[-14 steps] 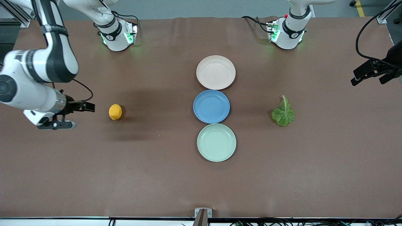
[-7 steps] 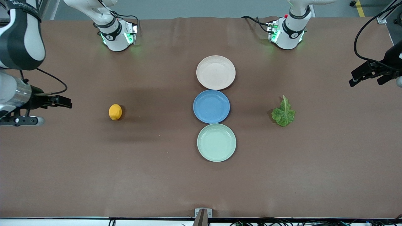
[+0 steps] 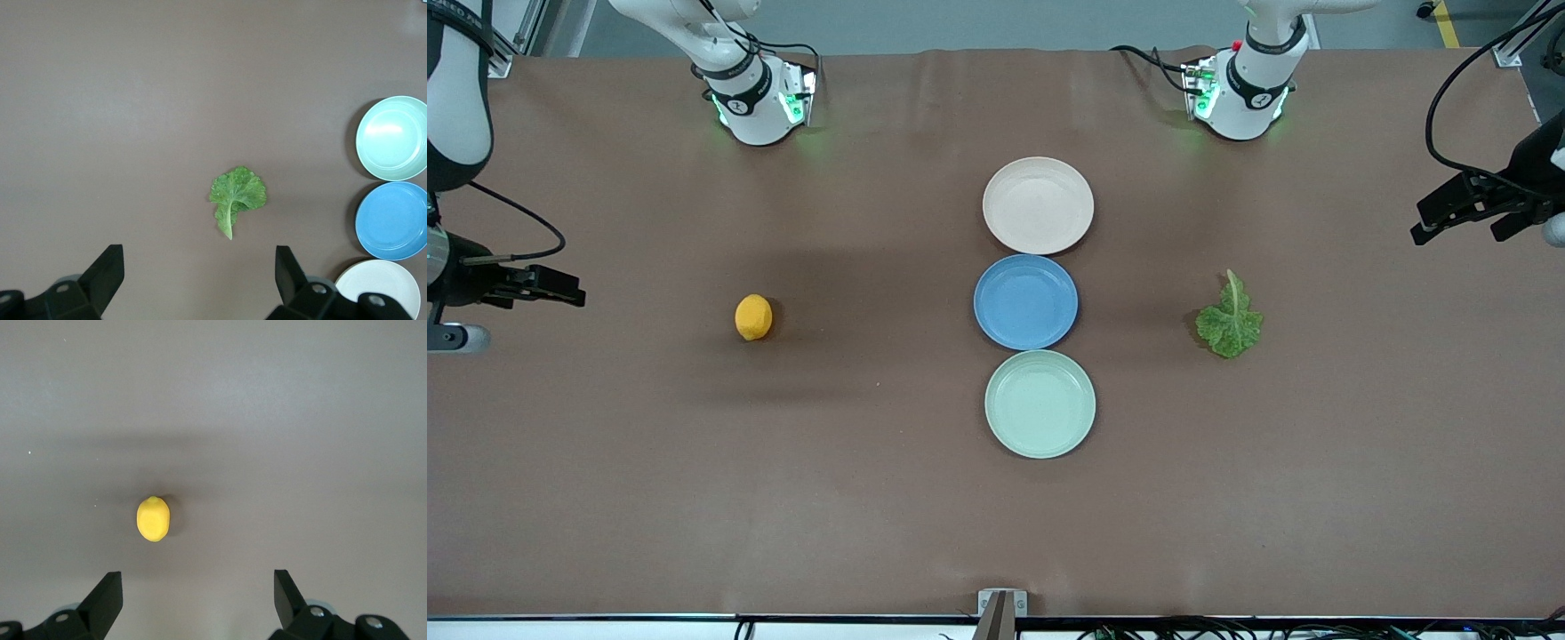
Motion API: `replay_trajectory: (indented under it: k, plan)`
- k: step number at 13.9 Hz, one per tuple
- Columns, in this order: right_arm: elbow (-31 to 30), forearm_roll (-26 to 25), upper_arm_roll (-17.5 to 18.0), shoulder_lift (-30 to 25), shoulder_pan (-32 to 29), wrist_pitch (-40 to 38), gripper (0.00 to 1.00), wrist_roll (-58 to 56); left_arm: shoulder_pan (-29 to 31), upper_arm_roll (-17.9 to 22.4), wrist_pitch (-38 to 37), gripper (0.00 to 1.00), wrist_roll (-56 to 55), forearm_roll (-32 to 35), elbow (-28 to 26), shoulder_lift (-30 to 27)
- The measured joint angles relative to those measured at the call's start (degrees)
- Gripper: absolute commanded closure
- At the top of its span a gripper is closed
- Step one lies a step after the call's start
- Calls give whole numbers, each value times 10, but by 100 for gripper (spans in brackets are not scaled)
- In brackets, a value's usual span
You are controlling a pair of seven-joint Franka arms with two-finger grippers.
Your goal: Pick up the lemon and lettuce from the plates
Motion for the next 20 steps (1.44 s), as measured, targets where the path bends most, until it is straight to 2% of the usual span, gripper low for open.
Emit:
replay_trajectory:
  k: [4,13,20]
  plan:
    - [21,0,0,0,0,-10,0,0,1,-1,0,0,0,0,0,0]
    - [23,1,7,-6,1,-51,0,0,1,-1,0,0,0,0,4,0]
    - [-25,1,7,-61,4,-53,0,1,1,-1,0,0,0,0,4,0]
